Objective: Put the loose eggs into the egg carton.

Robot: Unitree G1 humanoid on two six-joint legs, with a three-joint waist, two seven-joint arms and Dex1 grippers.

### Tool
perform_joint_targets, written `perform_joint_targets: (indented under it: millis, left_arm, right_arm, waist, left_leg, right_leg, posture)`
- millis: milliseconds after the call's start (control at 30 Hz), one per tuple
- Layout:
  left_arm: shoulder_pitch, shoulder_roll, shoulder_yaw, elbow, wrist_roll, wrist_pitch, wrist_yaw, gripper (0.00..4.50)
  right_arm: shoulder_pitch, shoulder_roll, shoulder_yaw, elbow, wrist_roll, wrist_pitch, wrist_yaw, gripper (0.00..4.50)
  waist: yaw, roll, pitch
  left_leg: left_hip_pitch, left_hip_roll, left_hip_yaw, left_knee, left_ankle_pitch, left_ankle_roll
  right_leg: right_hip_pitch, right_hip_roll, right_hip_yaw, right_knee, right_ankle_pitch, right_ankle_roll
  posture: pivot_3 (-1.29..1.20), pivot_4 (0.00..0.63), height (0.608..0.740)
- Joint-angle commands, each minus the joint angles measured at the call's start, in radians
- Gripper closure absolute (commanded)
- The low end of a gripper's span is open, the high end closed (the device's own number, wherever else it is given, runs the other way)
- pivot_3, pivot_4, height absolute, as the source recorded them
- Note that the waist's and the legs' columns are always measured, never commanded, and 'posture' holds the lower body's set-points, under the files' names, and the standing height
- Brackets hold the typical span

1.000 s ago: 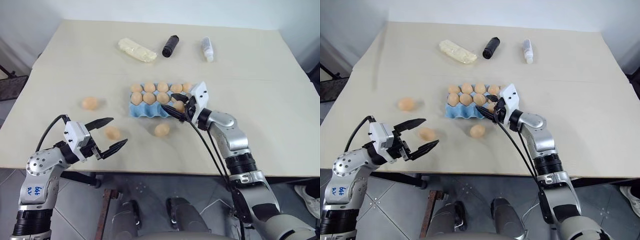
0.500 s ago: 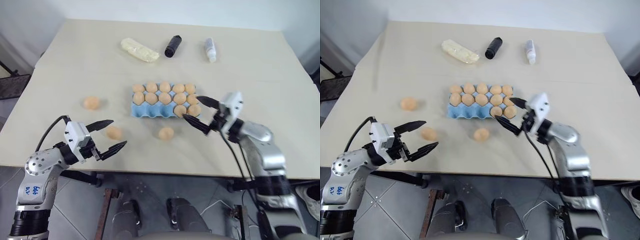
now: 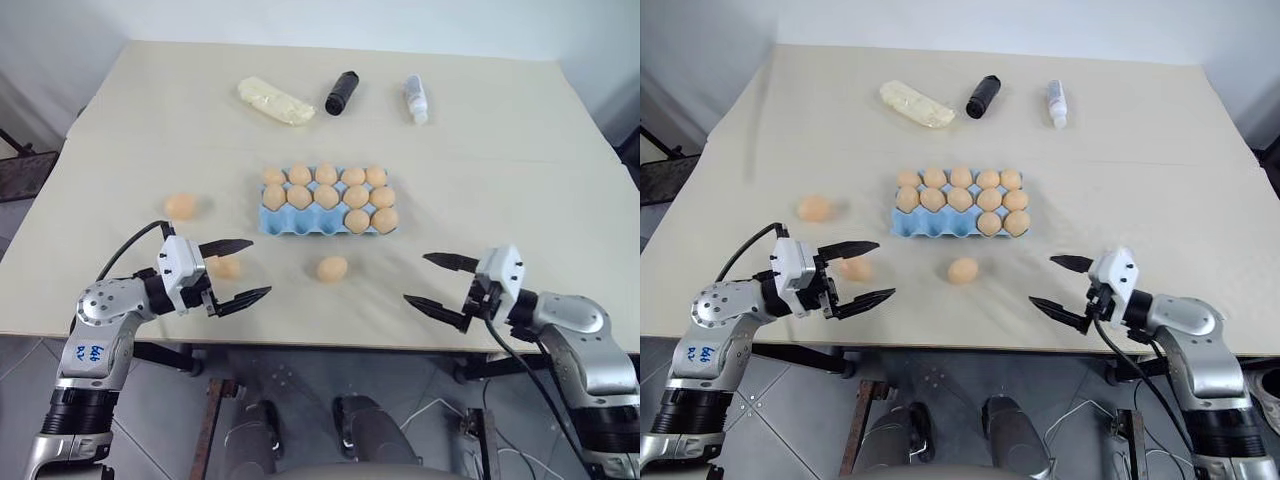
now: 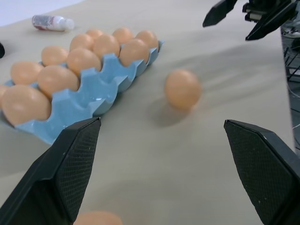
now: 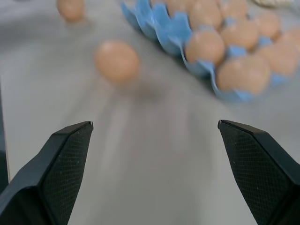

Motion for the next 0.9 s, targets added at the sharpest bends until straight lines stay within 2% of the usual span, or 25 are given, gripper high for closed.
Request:
perform_joint_targets:
  millis: [33, 300, 667, 767, 900]
  left_arm:
    - [0.041, 0.022, 0.051, -0.013, 0.005, -0.029, 0.004, 0.00]
    - [0.135, 0.024, 0.106, -0.069, 0.006, -0.032, 0.052, 0.00]
    - [0.217, 0.012, 0.132, -0.153, -0.005, -0.013, 0.116, 0.00]
    - [0.214, 0.012, 0.131, -0.156, -0.006, -0.009, 0.122, 0.00]
    - [0.206, 0.011, 0.128, -0.154, -0.008, -0.007, 0.124, 0.00]
  right_arm:
    - [-0.079, 0.052, 0.083, -0.047, 0.004, 0.048, -0.023, 0.02]
    - [-0.232, 0.158, 0.237, 0.147, -0.120, -0.009, -0.030, 0.02]
    - [-0.363, 0.271, 0.268, 0.433, -0.188, -0.164, 0.000, 0.02]
    - [-0.375, 0.289, 0.264, 0.470, -0.195, -0.188, 0.004, 0.63]
    - [-0.380, 0.306, 0.254, 0.472, -0.185, -0.198, 0.004, 1.99]
  waist:
    - [-0.003, 0.000, 0.000]
    - [0.004, -0.001, 0.000]
    - [-0.005, 0.000, 0.000]
    - [-0.004, 0.000, 0.000]
    - [-0.003, 0.000, 0.000]
  left_leg:
    - [0.000, 0.000, 0.000, 0.000, 0.000, 0.000]
    - [-0.001, 0.000, 0.000, 0.000, 0.000, 0.000]
    - [-0.001, 0.001, 0.000, 0.000, -0.001, 0.000]
    - [-0.001, 0.000, 0.000, 0.000, -0.001, -0.001]
    - [-0.001, 0.000, 0.000, 0.001, -0.001, 0.000]
  right_leg:
    - [0.000, 0.000, 0.000, 0.000, 0.000, 0.000]
    - [0.000, -0.001, -0.001, -0.001, 0.000, 0.000]
    - [-0.001, 0.000, -0.001, 0.000, -0.001, 0.000]
    - [-0.001, 0.000, -0.001, 0.000, -0.001, 0.000]
    - [-0.001, -0.001, -0.001, 0.000, 0.000, 0.000]
  posture:
    - [0.00, 0.150, 0.740]
    - [0.00, 0.150, 0.740]
    - [0.00, 0.150, 0.740]
    - [0.00, 0.150, 0.740]
    - [0.00, 0.150, 0.740]
